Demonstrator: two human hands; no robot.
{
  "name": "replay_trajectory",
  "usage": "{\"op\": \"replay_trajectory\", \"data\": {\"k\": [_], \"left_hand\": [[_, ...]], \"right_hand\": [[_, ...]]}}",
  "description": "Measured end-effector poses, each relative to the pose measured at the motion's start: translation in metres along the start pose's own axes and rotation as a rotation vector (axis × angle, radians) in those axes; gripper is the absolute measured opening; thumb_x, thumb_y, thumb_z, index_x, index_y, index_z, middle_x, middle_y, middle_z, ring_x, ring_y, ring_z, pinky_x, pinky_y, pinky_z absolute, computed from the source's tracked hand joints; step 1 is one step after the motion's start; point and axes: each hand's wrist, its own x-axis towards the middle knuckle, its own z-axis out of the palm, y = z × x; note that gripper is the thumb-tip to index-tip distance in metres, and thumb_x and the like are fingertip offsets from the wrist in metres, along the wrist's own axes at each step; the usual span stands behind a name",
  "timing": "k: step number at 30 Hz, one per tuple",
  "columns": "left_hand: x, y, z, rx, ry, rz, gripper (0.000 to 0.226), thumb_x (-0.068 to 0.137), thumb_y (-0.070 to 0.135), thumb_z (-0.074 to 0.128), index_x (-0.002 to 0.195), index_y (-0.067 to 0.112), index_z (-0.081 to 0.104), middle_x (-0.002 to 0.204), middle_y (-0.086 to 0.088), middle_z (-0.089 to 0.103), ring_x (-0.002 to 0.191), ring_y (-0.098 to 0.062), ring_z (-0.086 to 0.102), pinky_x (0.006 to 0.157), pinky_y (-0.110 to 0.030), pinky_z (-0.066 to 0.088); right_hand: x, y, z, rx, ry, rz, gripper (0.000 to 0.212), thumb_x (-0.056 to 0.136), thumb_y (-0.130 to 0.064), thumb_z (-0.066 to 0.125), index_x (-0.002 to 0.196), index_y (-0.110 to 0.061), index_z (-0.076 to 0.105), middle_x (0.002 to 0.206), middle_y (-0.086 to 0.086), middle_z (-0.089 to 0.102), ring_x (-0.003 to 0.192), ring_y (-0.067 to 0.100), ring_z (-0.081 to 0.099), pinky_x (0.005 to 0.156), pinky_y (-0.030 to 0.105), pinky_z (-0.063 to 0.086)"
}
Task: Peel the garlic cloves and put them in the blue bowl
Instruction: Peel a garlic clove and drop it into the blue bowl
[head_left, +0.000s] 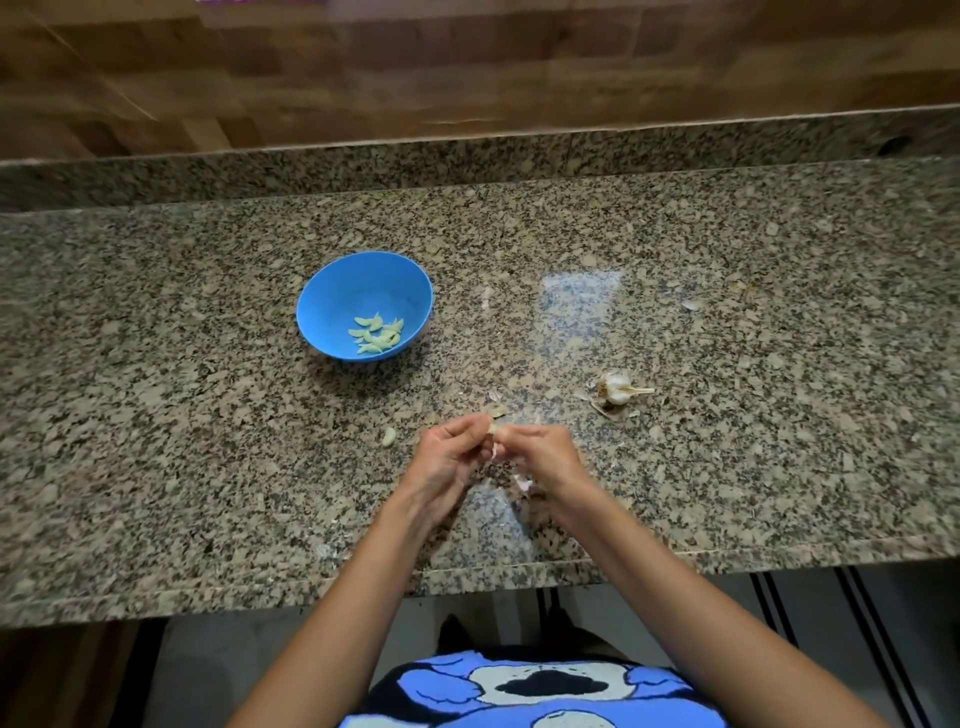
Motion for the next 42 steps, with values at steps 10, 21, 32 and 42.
{"op": "replay_trajectory", "data": {"k": [10,21,32,42], "left_hand": [[0.003,-0.012,0.009,0.528,0.093,0.342,0.018,0.080,-0.002,0.066,0.091,0.011,0.071,0.088,-0.004,0.072,0.083,-0.019,0.070,0.072,-0.023,0.056],[0.000,-0.005,0.000,0.755,-0.003,0.484,0.014,0.080,0.014,0.072,0.093,0.010,0.074,0.082,-0.004,0.074,0.072,-0.015,0.069,0.068,-0.030,0.057],[-0.006,-0.006,0.008,0.704,0.091,0.484,0.011,0.079,0.007,0.072,0.090,0.005,0.071,0.076,-0.001,0.070,0.067,-0.005,0.063,0.061,-0.016,0.051],[-0.009,-0.013,0.012,0.262,0.149,0.391,0.014,0.078,-0.004,0.068,0.087,0.005,0.064,0.084,-0.009,0.069,0.075,-0.019,0.066,0.067,-0.024,0.057]], "right_hand": [[0.001,0.007,0.007,-0.162,0.144,-0.021,0.016,0.093,-0.013,0.050,0.092,-0.007,0.065,0.079,0.005,0.068,0.072,0.019,0.060,0.070,0.026,0.045],[0.005,0.005,0.000,-0.245,0.114,-0.094,0.018,0.093,-0.018,0.053,0.086,-0.009,0.067,0.081,0.011,0.067,0.075,0.021,0.058,0.075,0.036,0.048],[0.010,0.006,-0.004,-0.193,0.059,-0.119,0.016,0.091,-0.018,0.056,0.085,-0.005,0.065,0.068,-0.003,0.057,0.064,0.012,0.048,0.063,0.020,0.037],[0.006,0.010,-0.004,0.081,0.041,-0.111,0.017,0.093,-0.012,0.051,0.079,-0.010,0.061,0.070,0.001,0.054,0.065,0.010,0.049,0.057,0.014,0.041]]}}
